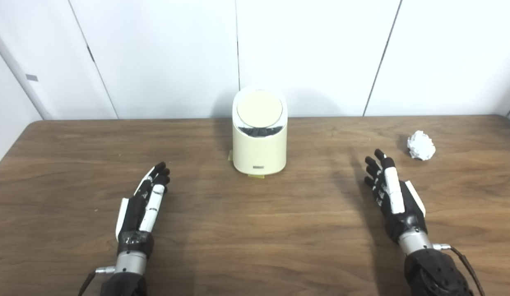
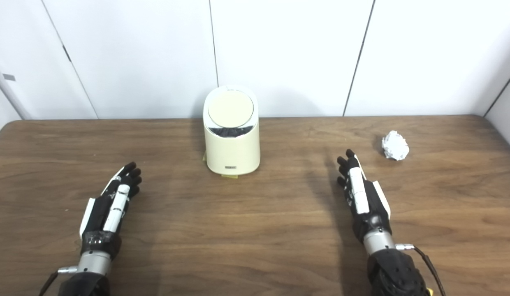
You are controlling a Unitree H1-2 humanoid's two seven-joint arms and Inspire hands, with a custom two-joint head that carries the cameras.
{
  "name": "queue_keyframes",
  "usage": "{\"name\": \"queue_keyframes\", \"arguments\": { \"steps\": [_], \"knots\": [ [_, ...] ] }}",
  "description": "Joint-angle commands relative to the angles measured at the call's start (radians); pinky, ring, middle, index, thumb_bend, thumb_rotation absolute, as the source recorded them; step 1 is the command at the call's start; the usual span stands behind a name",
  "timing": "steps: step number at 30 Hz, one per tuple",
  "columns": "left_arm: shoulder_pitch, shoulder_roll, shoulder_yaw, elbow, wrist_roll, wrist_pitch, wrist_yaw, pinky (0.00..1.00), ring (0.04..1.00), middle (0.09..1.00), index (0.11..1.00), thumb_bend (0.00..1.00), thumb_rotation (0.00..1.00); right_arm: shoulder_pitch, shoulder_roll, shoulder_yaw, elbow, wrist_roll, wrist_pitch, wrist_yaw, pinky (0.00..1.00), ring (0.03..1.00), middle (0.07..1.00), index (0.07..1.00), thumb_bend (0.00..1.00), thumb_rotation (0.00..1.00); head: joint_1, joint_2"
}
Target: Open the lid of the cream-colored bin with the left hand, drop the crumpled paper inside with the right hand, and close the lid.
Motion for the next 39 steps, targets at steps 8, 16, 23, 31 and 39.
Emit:
{"name": "queue_keyframes", "arguments": {
  "steps": [8, 16, 23, 31, 39],
  "knots": [
    [-0.011, -0.002, -0.010, -0.005, -0.014, 0.015, -0.014, 0.92, 0.901, 0.898, 0.935, 0.50, 0.73, -0.024, 0.001, 0.000, -0.020, 0.006, 0.003, 0.009, 0.96, 0.980, 0.957, 1.000, 0.66, 1.00, -0.002, 0.001],
    [-0.011, -0.003, -0.010, -0.005, -0.011, 0.015, -0.011, 0.92, 0.900, 0.894, 0.934, 0.49, 0.73, -0.024, 0.000, -0.001, -0.017, 0.009, 0.000, 0.012, 0.96, 0.984, 0.959, 1.000, 0.66, 1.00, -0.002, 0.001],
    [-0.010, 0.005, -0.016, 0.008, 0.002, 0.006, -0.014, 0.91, 0.901, 0.897, 0.934, 0.52, 0.74, -0.021, 0.001, 0.009, -0.008, -0.004, -0.009, 0.010, 0.96, 0.979, 0.957, 1.000, 0.66, 1.00, -0.006, -0.023],
    [-0.004, 0.021, -0.020, 0.027, -0.010, -0.012, -0.034, 0.93, 0.931, 0.912, 0.952, 0.49, 0.71, -0.013, 0.011, 0.013, 0.012, -0.012, -0.037, 0.009, 0.96, 0.978, 0.954, 1.000, 0.64, 1.00, 0.017, -0.084],
    [0.012, 0.024, -0.037, 0.061, 0.012, -0.059, -0.033, 0.96, 0.935, 0.920, 0.956, 0.44, 0.62, 0.001, 0.013, 0.009, 0.069, -0.011, -0.109, 0.014, 0.97, 0.986, 0.960, 1.000, 0.61, 1.00, 0.030, -0.185]
  ]
}}
